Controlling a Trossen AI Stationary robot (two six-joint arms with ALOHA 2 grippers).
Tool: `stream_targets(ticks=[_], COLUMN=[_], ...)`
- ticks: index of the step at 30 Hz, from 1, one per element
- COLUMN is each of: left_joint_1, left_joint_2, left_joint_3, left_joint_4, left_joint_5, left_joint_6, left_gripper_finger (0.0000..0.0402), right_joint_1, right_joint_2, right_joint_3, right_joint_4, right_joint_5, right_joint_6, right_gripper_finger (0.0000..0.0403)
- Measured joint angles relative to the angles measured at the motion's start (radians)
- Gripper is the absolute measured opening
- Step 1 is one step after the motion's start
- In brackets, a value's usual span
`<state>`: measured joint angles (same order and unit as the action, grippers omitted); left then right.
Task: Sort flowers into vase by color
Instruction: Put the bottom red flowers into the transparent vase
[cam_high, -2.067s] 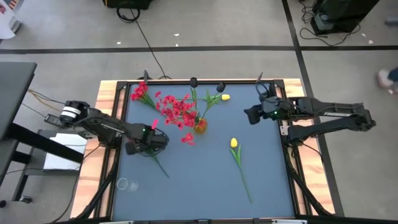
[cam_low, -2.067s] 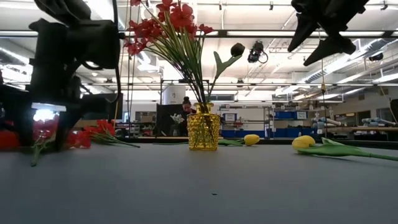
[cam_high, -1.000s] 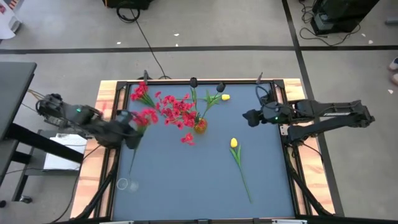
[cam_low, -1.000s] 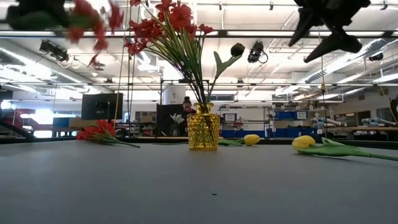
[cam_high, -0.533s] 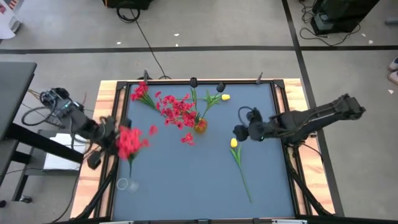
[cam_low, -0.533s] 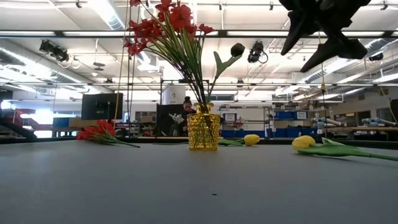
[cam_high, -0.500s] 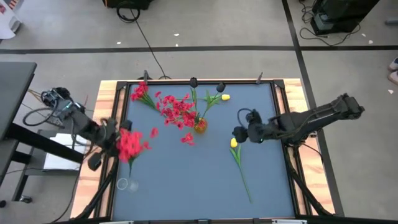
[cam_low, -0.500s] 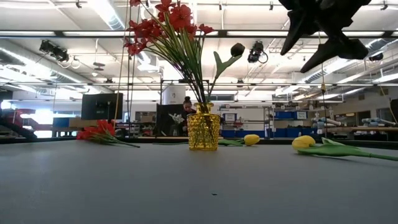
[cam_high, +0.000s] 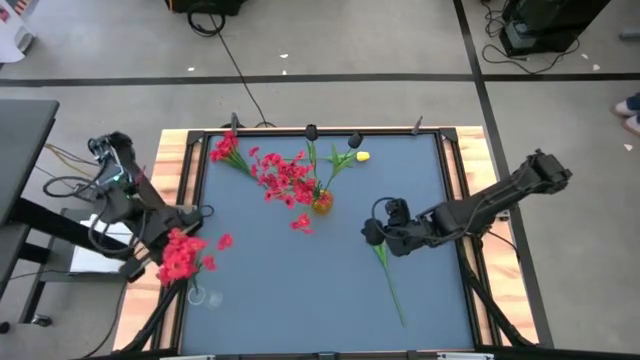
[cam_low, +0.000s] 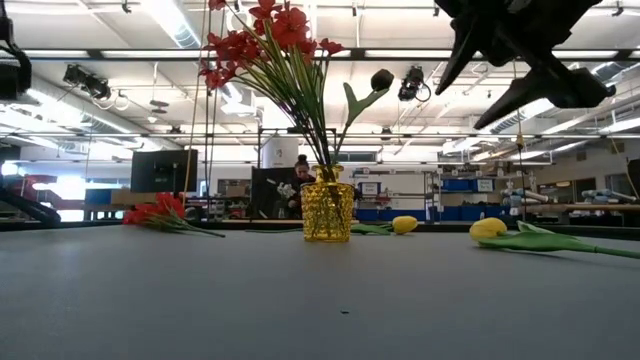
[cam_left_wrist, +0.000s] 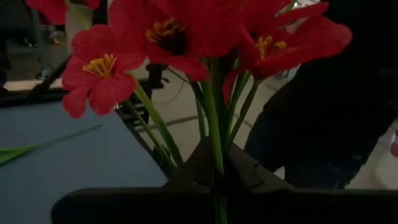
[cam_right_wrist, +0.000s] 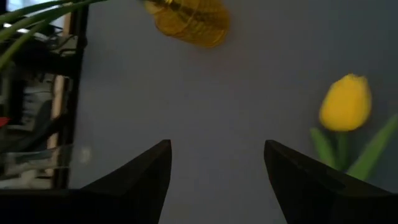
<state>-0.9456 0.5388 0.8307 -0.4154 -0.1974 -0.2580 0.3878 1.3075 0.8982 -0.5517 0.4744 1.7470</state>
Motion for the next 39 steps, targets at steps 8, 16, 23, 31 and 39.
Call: stream_targets(ticks=[8,16,23,31,39], left_joint_1=[-0.072,-0.098,-0.095,-0.096,-0.097], left_joint_2=[-0.049,-0.054,-0.052,-0.064,-0.063], left_joint_3=[-0.151,-0.251,-0.248,-0.222,-0.085], left_joint_4=[0.081,0.095,0.065,0.054,-0.202], left_joint_5=[0.000,0.010,0.010,0.049,0.105], left_joint_6=[0.037,0.012,-0.009,-0.031,-0.096], left_gripper_finger=[0.0009,0.0026,0.0084,0.0169,0.0220], right_joint_1=[0.005,-0.010,-0.010,-0.011,-0.011], right_joint_2=[0.008,0.008,0.008,0.008,0.008], right_joint_3=[0.000,0.000,0.000,0.000,0.000], right_joint_4=[0.056,0.088,0.106,0.110,0.111], right_joint_5=[0.006,-0.002,0.001,0.005,0.001], right_joint_6=[0.015,0.015,0.034,0.042,0.057], right_gripper_finger=[0.0263,0.0263,0.0266,0.0266,0.0266])
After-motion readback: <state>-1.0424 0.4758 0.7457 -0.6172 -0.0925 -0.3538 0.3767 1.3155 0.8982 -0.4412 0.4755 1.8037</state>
